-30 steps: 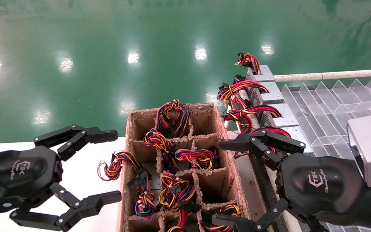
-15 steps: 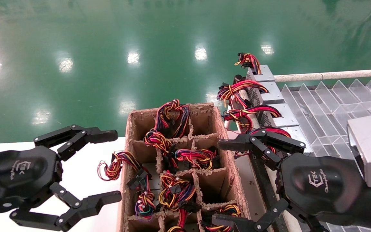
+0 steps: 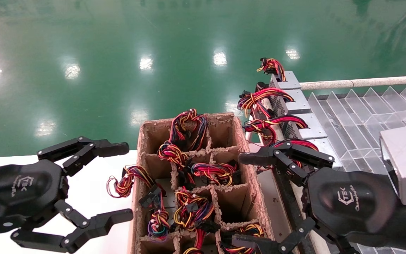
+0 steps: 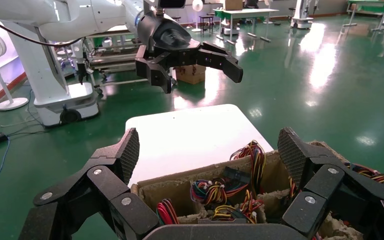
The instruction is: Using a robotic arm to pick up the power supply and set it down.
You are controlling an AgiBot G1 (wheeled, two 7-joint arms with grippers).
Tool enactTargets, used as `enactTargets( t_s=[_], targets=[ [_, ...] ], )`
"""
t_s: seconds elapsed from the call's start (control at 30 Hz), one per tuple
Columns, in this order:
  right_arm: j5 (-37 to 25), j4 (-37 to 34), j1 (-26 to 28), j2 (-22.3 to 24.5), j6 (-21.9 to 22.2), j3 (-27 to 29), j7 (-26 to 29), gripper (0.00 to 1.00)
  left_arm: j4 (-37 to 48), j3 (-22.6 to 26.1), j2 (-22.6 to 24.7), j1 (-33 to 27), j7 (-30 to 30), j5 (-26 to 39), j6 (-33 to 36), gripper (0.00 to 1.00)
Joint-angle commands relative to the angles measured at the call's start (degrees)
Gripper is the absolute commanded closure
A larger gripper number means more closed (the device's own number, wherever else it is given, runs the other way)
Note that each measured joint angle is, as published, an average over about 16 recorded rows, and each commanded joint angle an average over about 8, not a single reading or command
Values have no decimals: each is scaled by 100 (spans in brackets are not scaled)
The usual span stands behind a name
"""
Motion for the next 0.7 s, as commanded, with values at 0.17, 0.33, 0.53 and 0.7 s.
enactTargets(
  t_s=[0.17,0.33,0.53,0.7],
  targets=[
    [-7,1,1,4,0,0,-2,0,0,0,0,0,0,0,0,100],
    [-118,-2,26,28,31,-20,-39,0,0,0,0,0,0,0,0,100],
    [-580,-75,177,-95,238,-158,-143,0,0,0,0,0,0,0,0,100],
    [-1277,-468,609,-644,474,-523,-220,0,0,0,0,0,0,0,0,100]
  ],
)
